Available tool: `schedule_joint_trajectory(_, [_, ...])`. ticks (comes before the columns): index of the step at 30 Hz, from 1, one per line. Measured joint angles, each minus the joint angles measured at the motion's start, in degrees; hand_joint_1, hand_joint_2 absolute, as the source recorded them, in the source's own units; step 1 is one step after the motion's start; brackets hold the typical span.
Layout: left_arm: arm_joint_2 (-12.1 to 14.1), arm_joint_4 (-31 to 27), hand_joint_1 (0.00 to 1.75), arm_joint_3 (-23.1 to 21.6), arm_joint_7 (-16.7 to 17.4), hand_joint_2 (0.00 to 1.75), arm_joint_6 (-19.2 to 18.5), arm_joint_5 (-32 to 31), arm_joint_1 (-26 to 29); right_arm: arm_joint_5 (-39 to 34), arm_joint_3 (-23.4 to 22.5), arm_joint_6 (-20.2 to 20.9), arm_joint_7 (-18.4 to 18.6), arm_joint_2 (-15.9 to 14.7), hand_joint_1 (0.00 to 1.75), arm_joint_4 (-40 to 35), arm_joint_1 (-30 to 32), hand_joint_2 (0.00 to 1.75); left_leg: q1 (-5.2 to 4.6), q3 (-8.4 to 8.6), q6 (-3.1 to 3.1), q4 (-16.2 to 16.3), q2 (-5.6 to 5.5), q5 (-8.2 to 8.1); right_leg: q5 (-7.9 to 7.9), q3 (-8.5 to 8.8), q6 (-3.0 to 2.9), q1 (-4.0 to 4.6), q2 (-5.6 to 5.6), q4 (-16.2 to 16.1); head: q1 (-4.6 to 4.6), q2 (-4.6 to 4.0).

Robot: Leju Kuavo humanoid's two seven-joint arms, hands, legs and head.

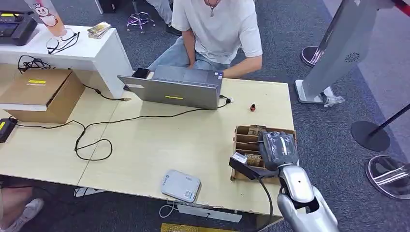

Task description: Pass the card to the sensor for recognition and then transmit it.

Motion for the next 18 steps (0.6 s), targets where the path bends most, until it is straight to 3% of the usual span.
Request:
schedule_joint_trajectory(5, [0.0,0.0,0.00,0.0,0.0,0.00,0.0,0.0,0.0,-0.2,0.0,-0.4,-0.2,0.1,1.75,-0.3,0.0,1.75,0.00,0.00,0.00,0.0,0.00,0.00,0.00,0.00,0.00,0.00,0.00,0.0,0.00,0.00])
schedule_joint_trajectory(10, [0.4,0.0,0.00,0.0,-4.2,0.00,-1.5,0.0,0.7,-0.3,-1.0,-2.0,0.4,0.1,1.75,-0.7,0.9,1.75,0.00,0.01,0.00,0.0,0.01,0.00,0.00,0.00,0.00,0.00,0.01,0.0,0.00,0.00])
schedule_joint_trajectory(18, [0.7,0.0,0.00,0.0,-4.2,0.00,-1.6,0.0,1.5,-0.2,-1.7,-2.2,0.3,0.1,1.75,-1.1,1.4,1.75,0.00,0.00,0.00,0.0,0.00,0.00,0.00,0.00,0.00,0.00,0.00,0.0,0.00,0.00])
